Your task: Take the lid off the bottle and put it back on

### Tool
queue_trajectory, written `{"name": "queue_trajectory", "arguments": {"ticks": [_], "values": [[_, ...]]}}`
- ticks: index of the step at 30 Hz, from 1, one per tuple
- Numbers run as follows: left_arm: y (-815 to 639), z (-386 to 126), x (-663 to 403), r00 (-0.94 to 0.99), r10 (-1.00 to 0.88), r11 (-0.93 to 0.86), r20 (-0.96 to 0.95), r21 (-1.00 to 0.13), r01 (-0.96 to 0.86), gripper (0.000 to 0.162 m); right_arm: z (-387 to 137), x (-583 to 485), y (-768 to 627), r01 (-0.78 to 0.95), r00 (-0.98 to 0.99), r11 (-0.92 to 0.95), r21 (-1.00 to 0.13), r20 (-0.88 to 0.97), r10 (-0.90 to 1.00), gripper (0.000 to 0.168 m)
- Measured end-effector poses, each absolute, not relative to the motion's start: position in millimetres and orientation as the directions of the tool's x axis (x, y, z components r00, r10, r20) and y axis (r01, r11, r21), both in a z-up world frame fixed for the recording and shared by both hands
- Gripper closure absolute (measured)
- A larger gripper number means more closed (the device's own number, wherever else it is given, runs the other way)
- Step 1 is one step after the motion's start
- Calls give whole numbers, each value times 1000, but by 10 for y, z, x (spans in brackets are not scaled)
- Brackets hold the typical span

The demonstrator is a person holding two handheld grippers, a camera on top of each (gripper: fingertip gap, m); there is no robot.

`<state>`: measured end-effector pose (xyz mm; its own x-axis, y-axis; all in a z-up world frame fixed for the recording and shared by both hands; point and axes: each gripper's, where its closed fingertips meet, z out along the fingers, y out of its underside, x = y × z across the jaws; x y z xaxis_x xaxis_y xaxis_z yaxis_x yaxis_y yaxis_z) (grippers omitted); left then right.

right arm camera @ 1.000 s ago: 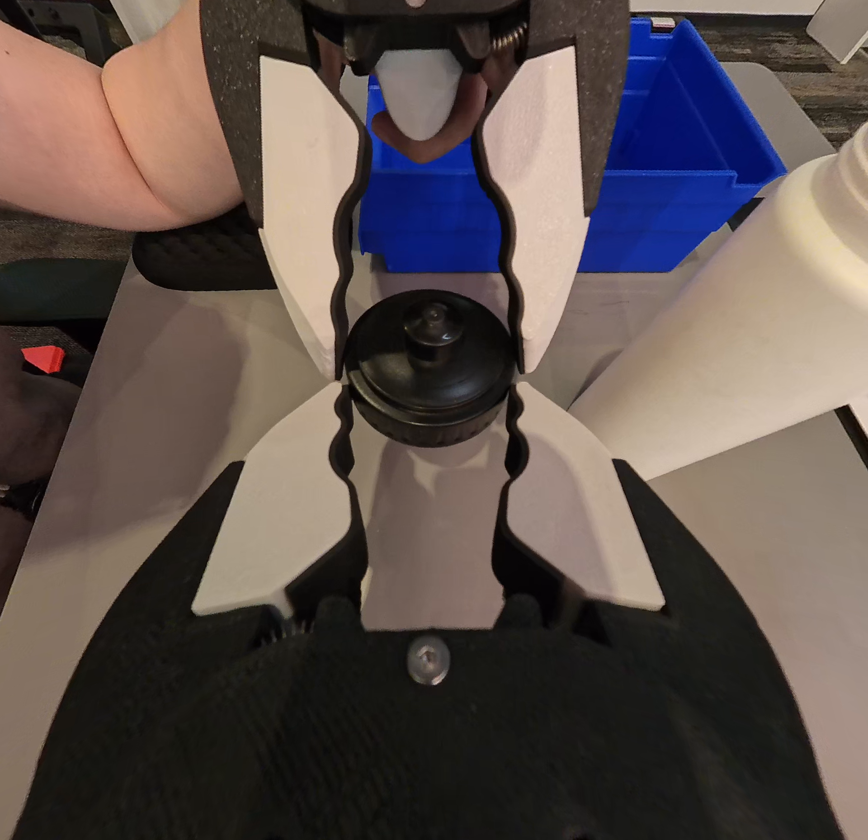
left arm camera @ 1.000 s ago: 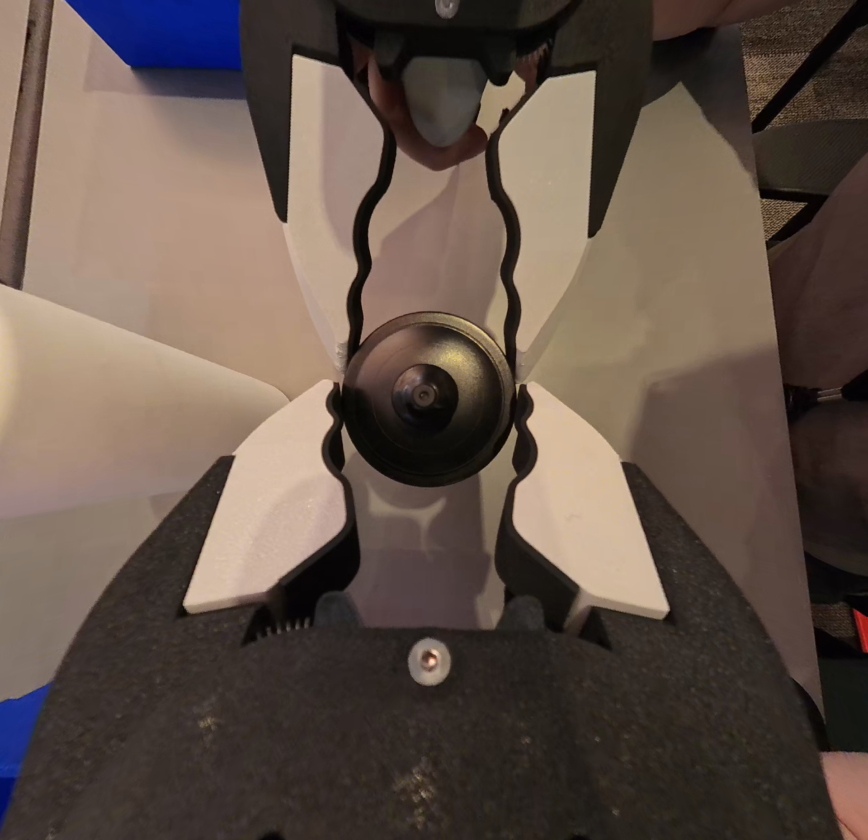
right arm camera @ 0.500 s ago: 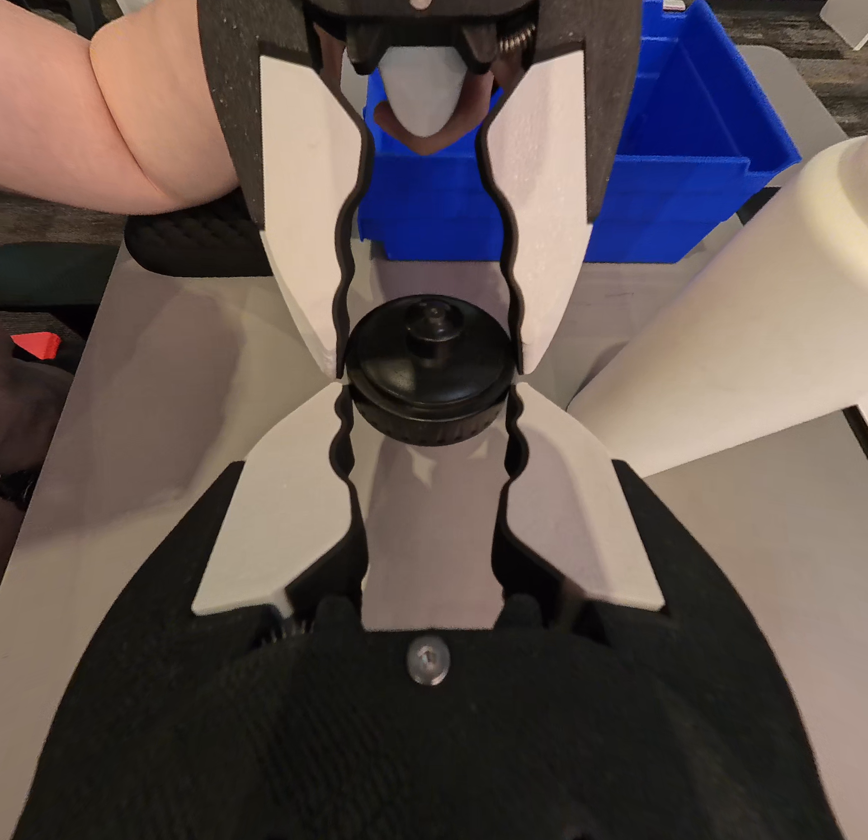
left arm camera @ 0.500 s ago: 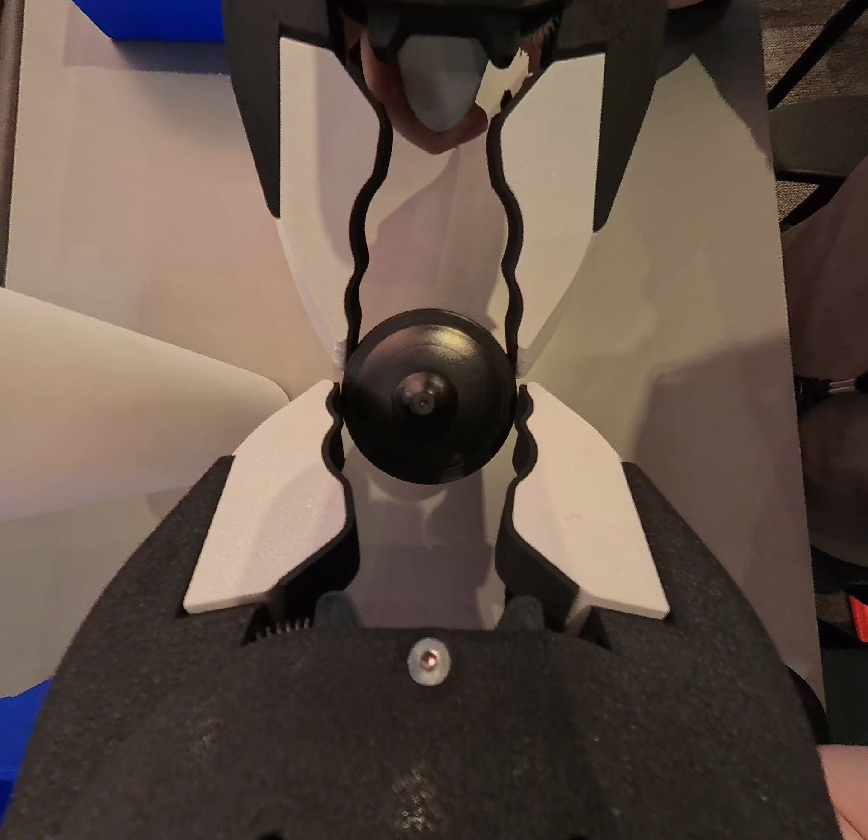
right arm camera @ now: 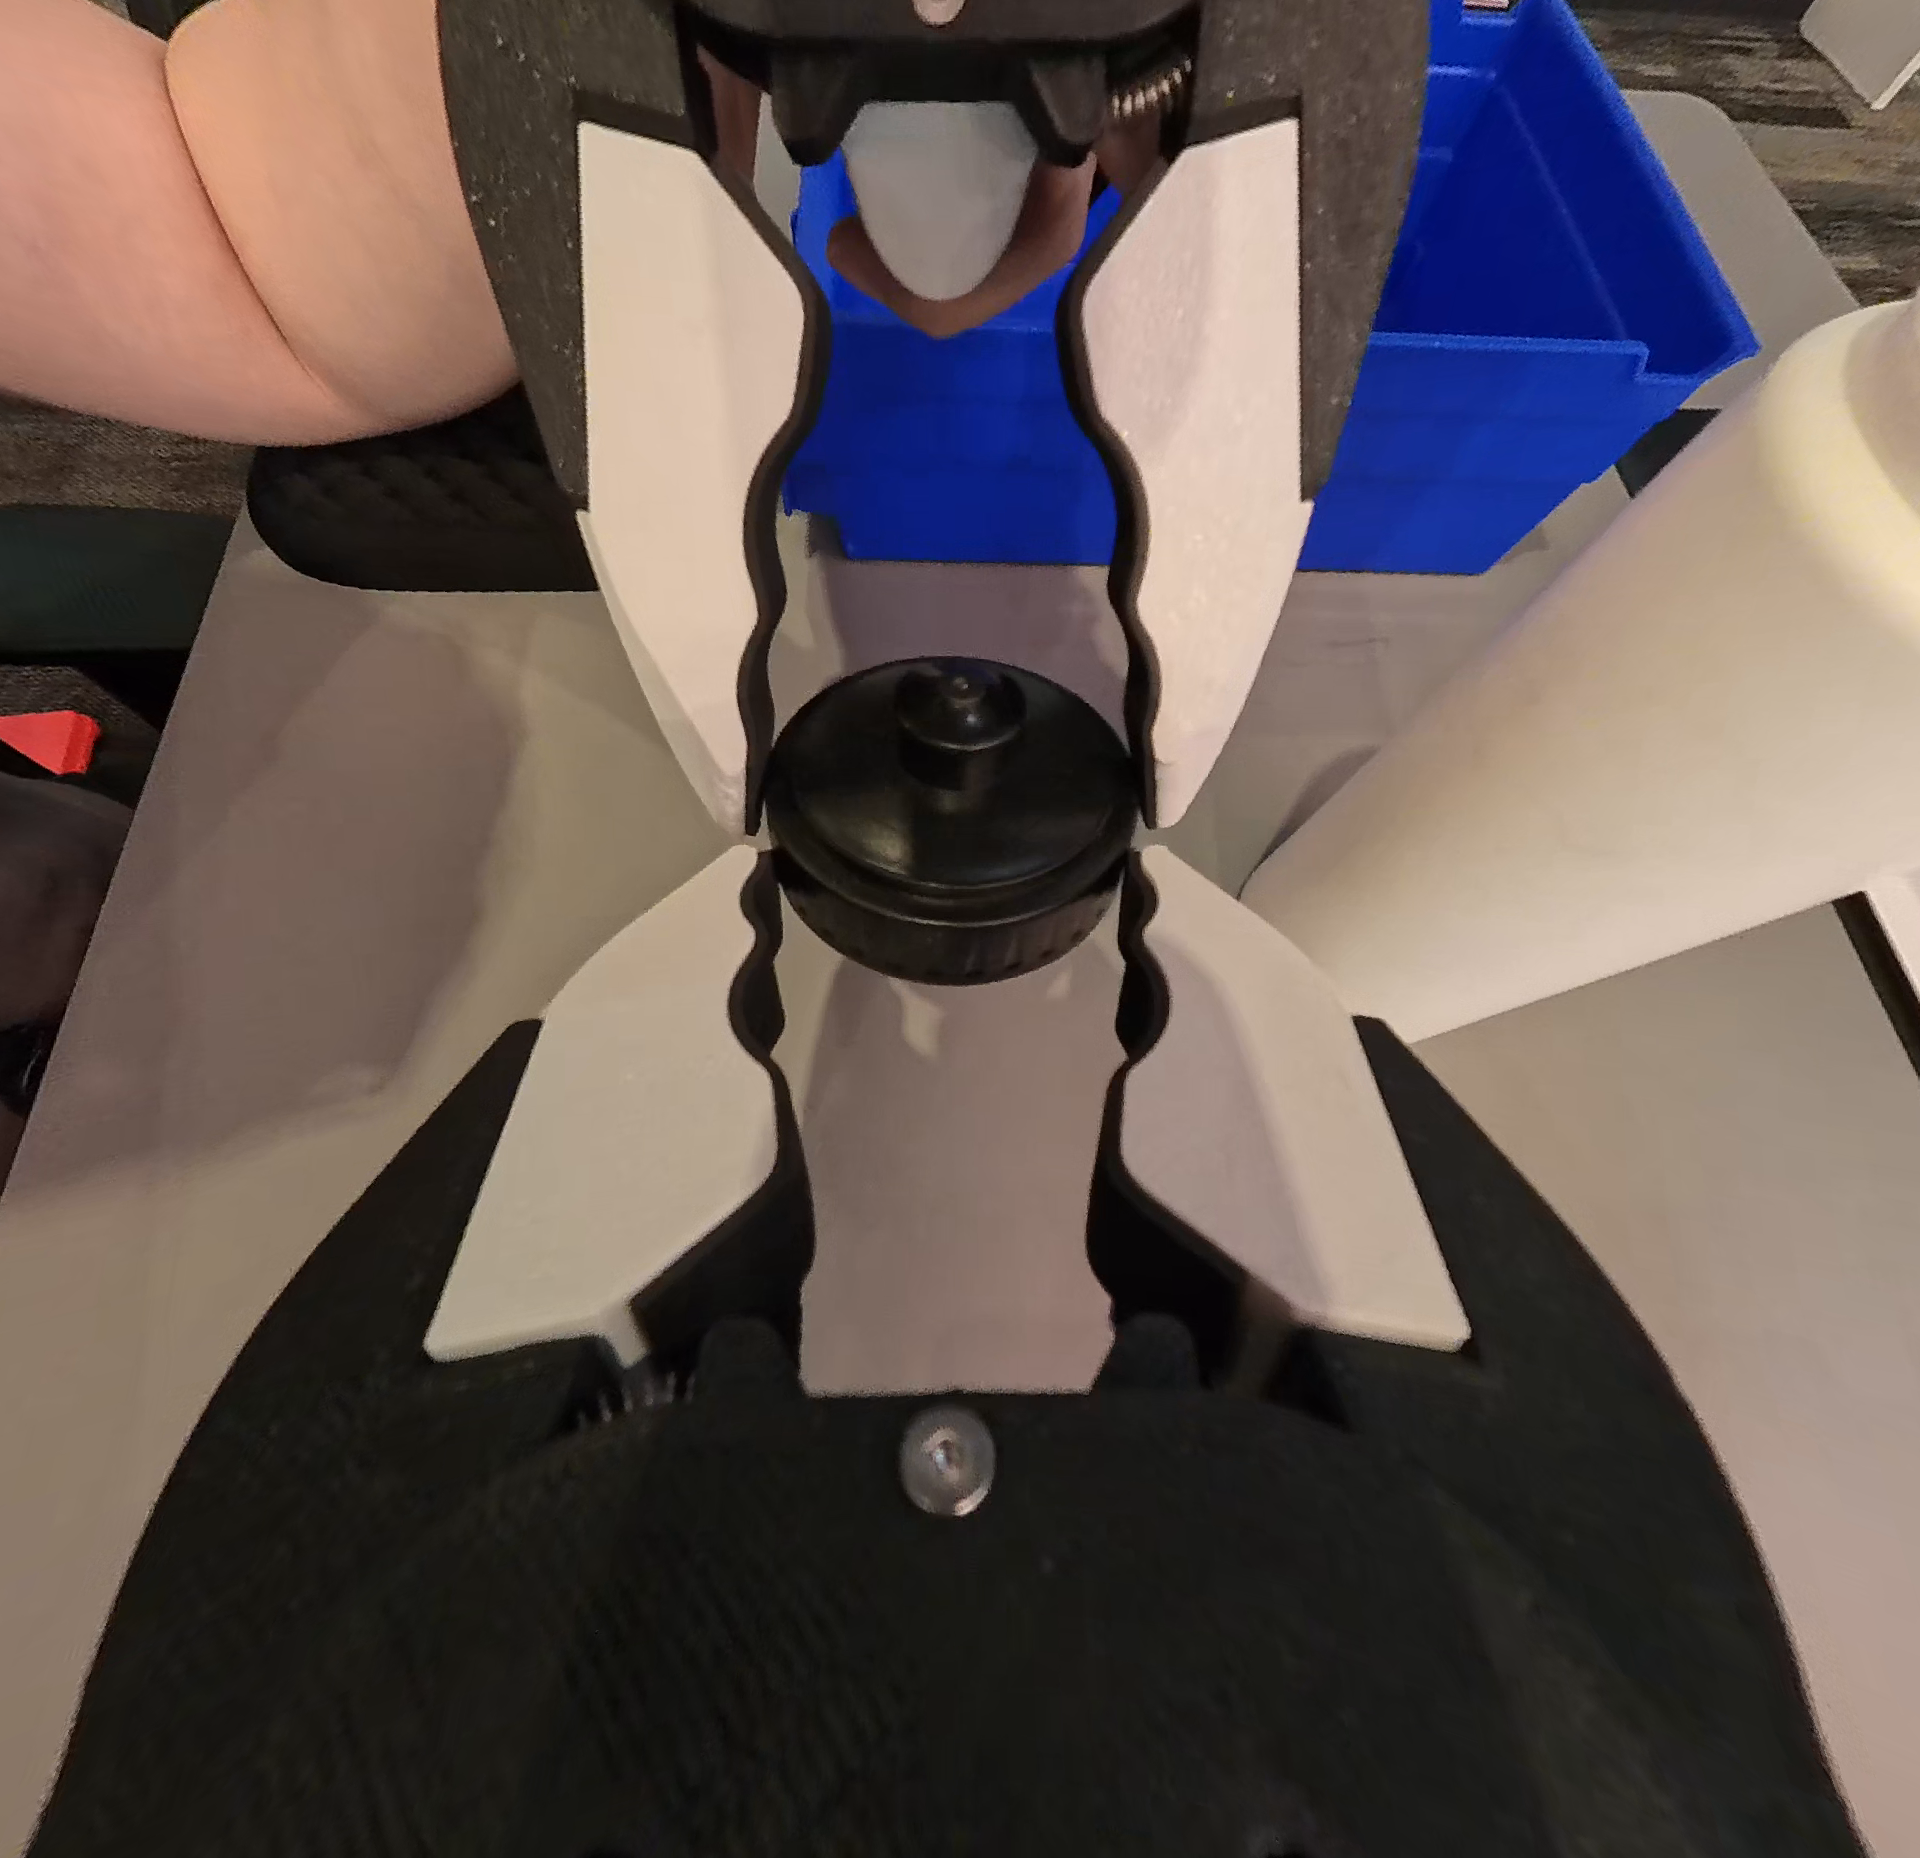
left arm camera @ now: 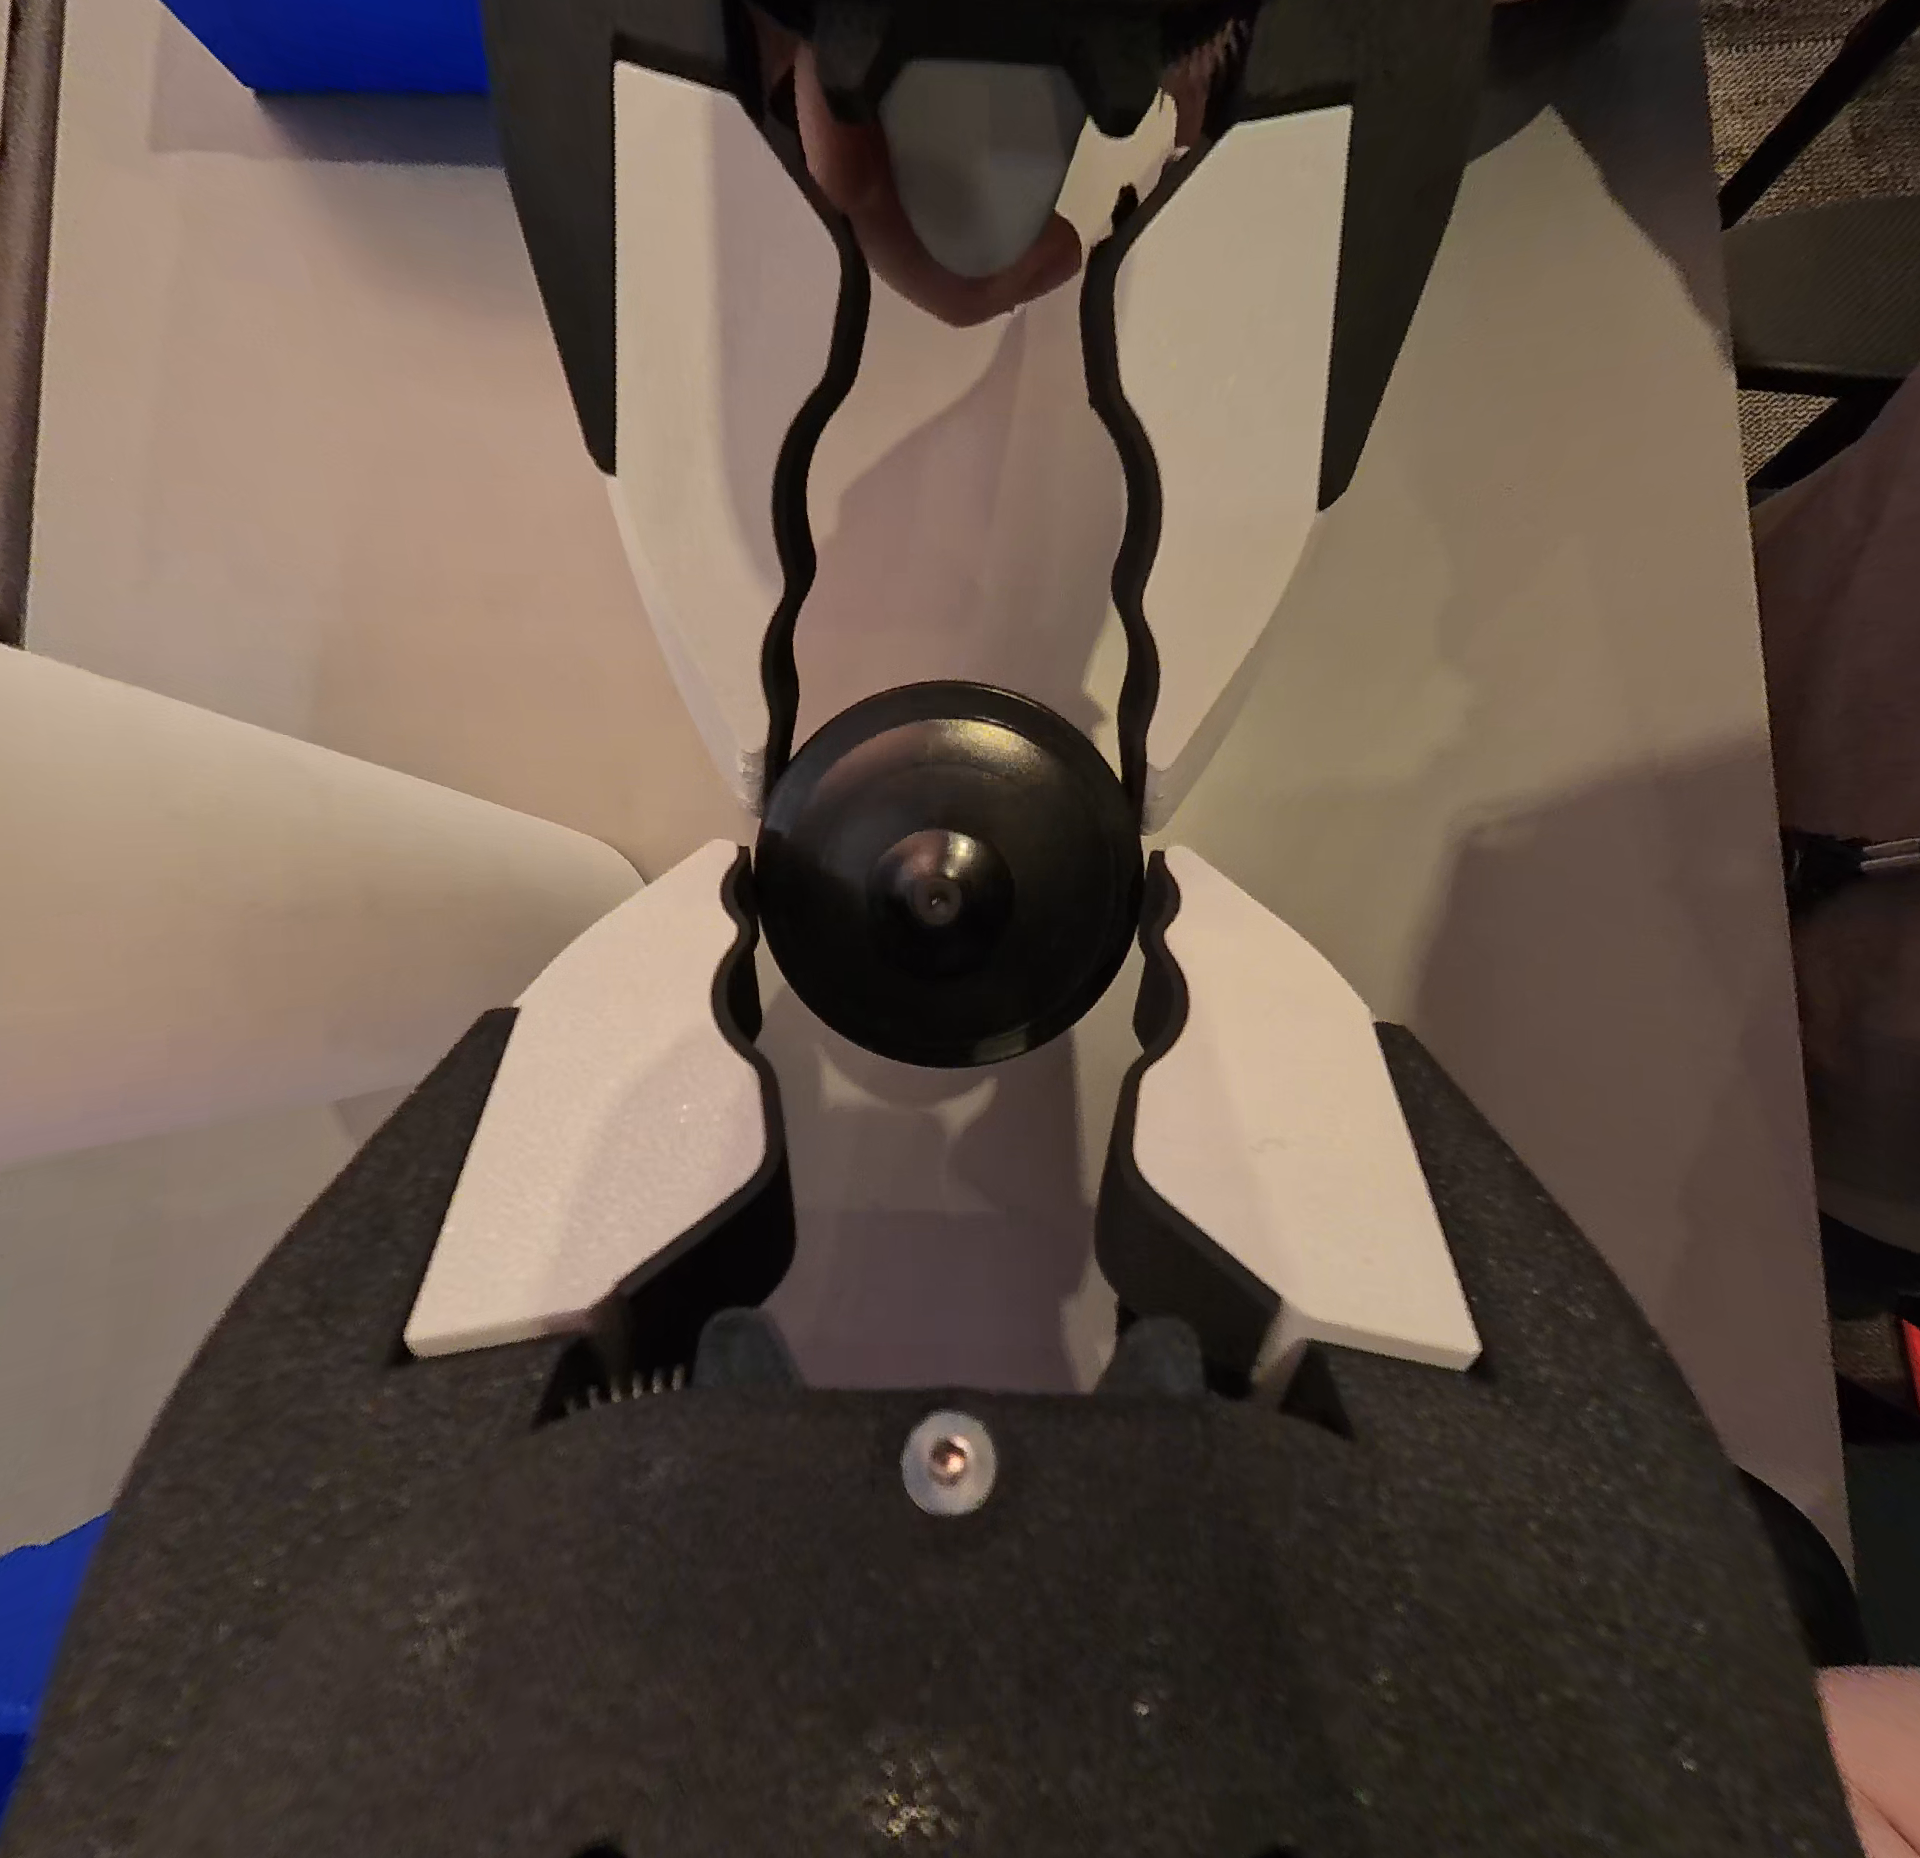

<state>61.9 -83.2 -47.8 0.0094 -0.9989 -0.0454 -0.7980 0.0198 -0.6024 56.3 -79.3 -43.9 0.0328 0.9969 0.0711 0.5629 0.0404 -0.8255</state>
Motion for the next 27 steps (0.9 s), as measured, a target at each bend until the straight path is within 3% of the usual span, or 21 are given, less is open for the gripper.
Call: {"name": "queue_trajectory", "arguments": {"ticks": [20,27], "values": [[-794,-457,639,18,-997,30,-73,-609,-793,92,-426,591,-756,564,48,46,-825,88,995,104],[-736,-360,602,41,-991,46,-126,-620,-783,92,-266,649,-640,443,109,-182,-878,-149,983,100]]}}
